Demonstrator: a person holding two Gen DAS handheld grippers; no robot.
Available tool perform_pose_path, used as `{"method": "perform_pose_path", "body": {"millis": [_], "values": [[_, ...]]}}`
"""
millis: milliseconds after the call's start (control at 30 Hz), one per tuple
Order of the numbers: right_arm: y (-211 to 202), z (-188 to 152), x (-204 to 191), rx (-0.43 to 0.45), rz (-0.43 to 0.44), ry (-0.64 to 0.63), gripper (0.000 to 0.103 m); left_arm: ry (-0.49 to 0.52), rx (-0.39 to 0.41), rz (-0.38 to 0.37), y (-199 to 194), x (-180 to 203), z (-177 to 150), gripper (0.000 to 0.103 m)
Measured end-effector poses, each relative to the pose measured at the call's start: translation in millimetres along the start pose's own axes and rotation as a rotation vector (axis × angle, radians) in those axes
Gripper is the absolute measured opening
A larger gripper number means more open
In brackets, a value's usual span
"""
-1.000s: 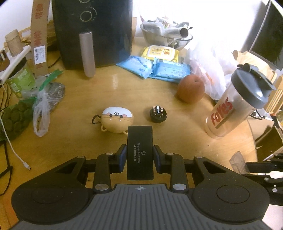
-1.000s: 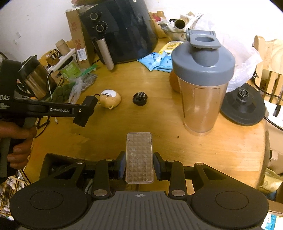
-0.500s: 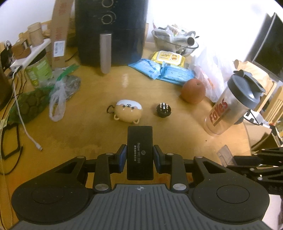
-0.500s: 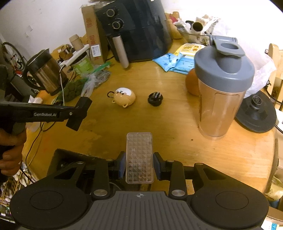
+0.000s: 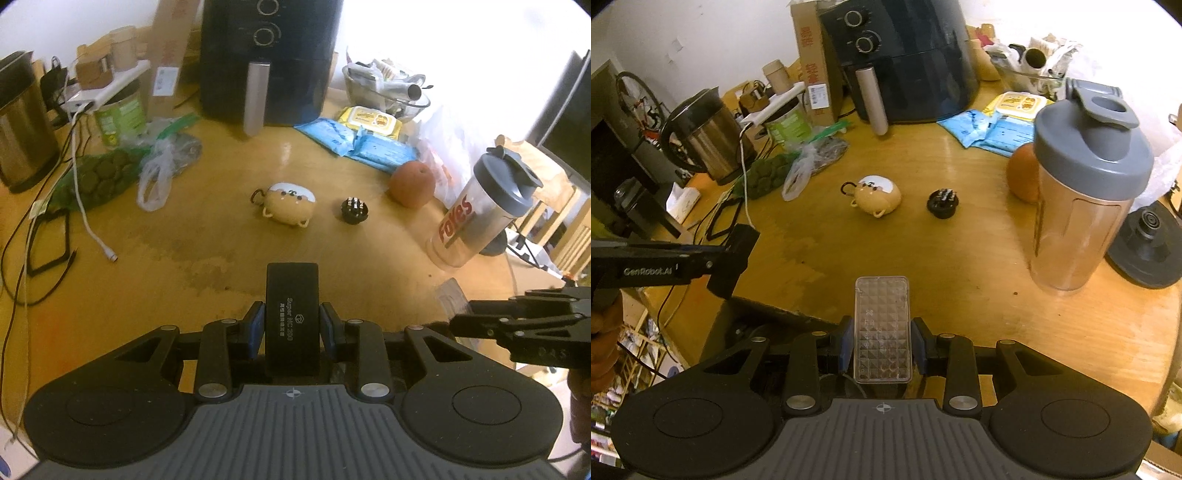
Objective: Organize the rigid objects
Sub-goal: 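Carry the black box and clear case over the cardboard box with both grippers, then open the left gripper to drop the black box in while the right releases the clear case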
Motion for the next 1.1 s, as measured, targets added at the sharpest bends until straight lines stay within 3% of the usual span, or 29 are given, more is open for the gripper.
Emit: {"method": "perform_pose_path", "body": {"millis": [467, 733, 800, 867, 900, 1100], "values": [[0, -7, -13, -0.027, 0.043, -0.058, 0.036, -0.076, -0.021, 0.001, -24, 8, -38, 0.031], [-6, -14, -13, -0.036, 0.052, -0.072, 0.036, -0.084, -0.008, -0.044, -33, 22, -46, 0.032], [-7, -16, -13, -0.038, 0.054, -0.073, 0.036, -0.072, -0.007, -0.035, -33, 27, -46, 0.034], [-7, -18, -13, -0.042, 0.057, -0.077, 0.036, -0.059, -0.025, 0.0, -32, 30, -48, 0.05], [-7, -19, -13, -0.043, 0.058, -0.078, 0.036, -0.055, -0.029, 0.021, -32, 31, -50, 0.053], [-9, -23, -14, -0.054, 0.07, -0.088, 0.036, -0.078, -0.05, 0.052, -37, 32, -63, 0.054]]}}
Point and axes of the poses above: each gripper's, at about its wrist camera, not at the fingertips, and y roughly the way its jaws point, x to its right, z to its top, the point moved 5 cm from there along y, roughly the way its jaws point, and after that the axes turned 13 degrees about y, right-handed, at the moved point
